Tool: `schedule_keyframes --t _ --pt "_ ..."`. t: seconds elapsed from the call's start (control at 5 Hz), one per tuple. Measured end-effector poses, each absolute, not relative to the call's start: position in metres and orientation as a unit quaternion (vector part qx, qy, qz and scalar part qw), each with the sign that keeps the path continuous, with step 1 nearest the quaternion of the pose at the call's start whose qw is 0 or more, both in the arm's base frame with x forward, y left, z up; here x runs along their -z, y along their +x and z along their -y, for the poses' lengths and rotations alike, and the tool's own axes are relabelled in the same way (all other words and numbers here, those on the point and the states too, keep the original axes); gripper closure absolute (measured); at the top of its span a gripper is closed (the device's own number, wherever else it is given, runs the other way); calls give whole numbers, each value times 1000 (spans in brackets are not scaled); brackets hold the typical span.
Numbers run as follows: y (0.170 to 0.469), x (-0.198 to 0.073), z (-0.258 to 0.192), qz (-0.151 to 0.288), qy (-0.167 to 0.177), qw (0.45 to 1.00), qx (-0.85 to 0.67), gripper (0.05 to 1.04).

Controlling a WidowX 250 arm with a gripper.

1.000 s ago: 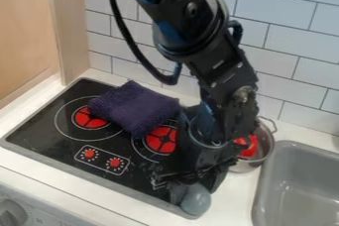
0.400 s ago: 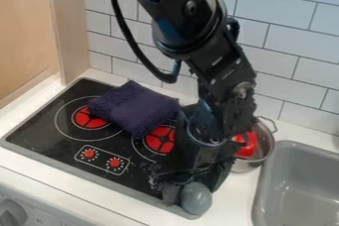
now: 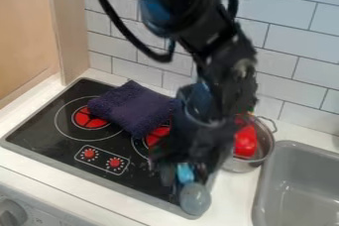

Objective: Moved the blue spoon to the bottom right corner of the stove

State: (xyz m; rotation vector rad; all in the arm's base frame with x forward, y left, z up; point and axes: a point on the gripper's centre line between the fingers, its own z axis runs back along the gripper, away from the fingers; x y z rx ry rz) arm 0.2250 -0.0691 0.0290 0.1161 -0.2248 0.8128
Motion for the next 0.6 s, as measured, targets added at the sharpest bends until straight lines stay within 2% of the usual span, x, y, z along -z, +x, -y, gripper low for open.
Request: schedule_keyframes --t 0.2,0.4,0.6 --pt "234 -57 71 157 16 911 -381 84" --pt "235 -77 68 190 15 908 -373 84" --pt "234 -77 67 190 15 907 -376 84"
